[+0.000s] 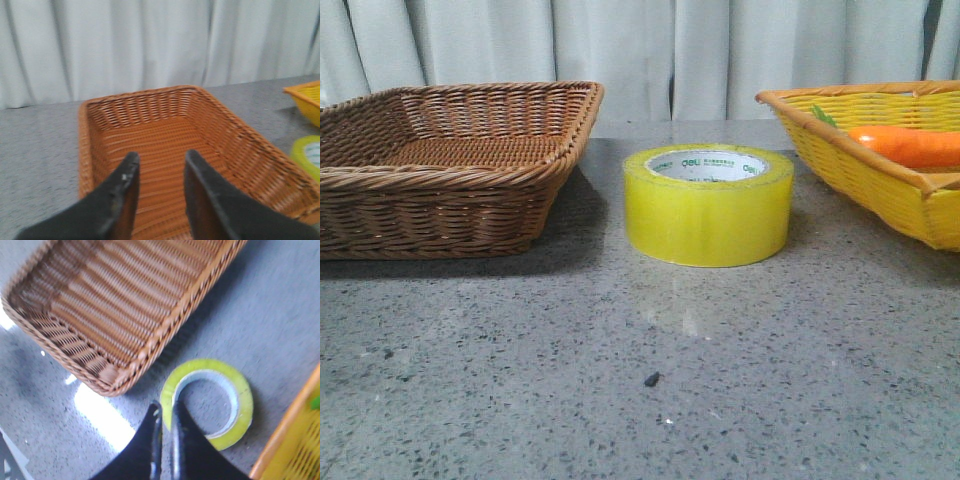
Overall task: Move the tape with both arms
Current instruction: 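Open the right gripper and withdraw it from the tape roll, then lower the left gripper onto the tape roll and grasp it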
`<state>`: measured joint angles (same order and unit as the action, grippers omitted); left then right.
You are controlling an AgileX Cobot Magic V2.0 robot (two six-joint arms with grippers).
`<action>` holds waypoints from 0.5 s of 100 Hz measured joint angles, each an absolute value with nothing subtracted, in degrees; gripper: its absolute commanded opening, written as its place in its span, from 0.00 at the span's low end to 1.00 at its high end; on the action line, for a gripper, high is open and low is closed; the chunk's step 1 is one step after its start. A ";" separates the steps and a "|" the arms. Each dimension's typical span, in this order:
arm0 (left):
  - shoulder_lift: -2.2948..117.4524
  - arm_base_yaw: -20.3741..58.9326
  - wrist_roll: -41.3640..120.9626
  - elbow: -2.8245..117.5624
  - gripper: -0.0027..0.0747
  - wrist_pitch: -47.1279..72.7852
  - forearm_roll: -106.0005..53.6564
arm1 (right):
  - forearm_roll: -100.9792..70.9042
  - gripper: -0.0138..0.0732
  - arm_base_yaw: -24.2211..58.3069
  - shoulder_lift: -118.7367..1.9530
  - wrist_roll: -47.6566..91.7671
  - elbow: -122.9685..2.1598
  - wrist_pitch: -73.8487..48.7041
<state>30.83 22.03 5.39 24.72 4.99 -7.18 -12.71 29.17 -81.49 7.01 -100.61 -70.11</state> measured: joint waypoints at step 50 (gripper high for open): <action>54.52 40.41 5.50 40.44 0.50 5.14 -7.21 | -5.43 0.08 29.17 -55.23 8.05 -84.38 -50.71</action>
<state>54.52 40.41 5.50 40.44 5.14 -7.21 -5.43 29.17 -55.23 8.05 -84.38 -50.71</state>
